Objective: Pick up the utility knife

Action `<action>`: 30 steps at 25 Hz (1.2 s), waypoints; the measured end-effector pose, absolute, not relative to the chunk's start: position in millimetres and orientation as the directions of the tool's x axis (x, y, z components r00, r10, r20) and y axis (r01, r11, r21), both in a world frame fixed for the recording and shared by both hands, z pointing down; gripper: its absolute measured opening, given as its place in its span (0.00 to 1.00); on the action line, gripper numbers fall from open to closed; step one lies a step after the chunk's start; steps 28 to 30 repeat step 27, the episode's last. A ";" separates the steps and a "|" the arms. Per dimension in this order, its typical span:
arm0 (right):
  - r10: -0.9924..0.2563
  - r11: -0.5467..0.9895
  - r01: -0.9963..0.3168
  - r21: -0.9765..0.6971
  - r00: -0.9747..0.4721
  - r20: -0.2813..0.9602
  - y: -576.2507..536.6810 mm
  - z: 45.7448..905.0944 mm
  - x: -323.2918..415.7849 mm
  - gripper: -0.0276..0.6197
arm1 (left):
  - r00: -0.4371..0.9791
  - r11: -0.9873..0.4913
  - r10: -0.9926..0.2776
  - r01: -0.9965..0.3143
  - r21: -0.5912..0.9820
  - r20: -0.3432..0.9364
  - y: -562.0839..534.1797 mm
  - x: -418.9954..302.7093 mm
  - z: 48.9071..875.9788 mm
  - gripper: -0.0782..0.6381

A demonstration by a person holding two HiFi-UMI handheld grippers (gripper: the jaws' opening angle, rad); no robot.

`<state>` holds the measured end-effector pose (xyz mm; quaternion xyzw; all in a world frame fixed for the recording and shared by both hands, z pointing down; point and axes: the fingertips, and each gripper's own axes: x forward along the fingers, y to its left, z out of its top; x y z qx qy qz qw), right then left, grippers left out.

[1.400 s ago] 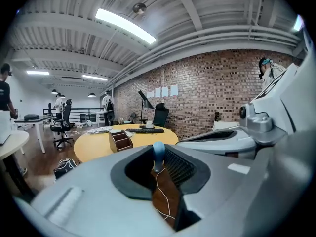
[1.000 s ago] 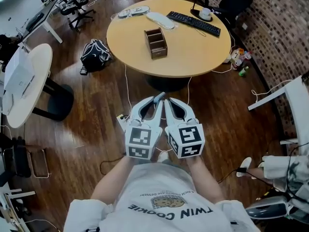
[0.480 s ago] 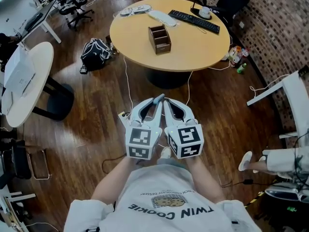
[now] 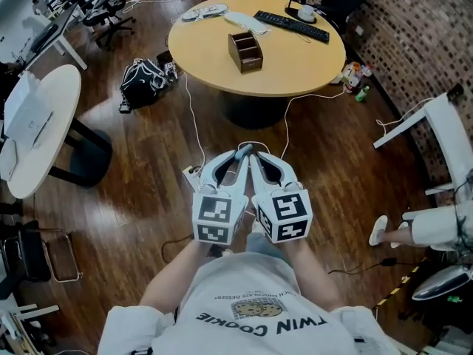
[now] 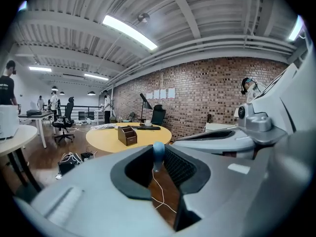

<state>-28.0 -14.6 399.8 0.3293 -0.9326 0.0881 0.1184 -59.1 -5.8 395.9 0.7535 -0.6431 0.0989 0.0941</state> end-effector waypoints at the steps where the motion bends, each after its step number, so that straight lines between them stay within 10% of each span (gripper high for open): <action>1: -0.596 0.766 -0.638 -0.084 -0.753 0.280 -8.5 400.3 -27.9 0.04 | 0.157 -0.159 -0.950 -0.987 0.013 0.270 0.1 -59.1 396.6 0.21; 30: -0.641 0.728 -0.682 -0.070 -0.713 0.286 104.6 414.7 -40.3 0.04 | 0.205 -0.201 -0.940 -0.979 0.040 0.273 110.8 -71.9 415.7 0.21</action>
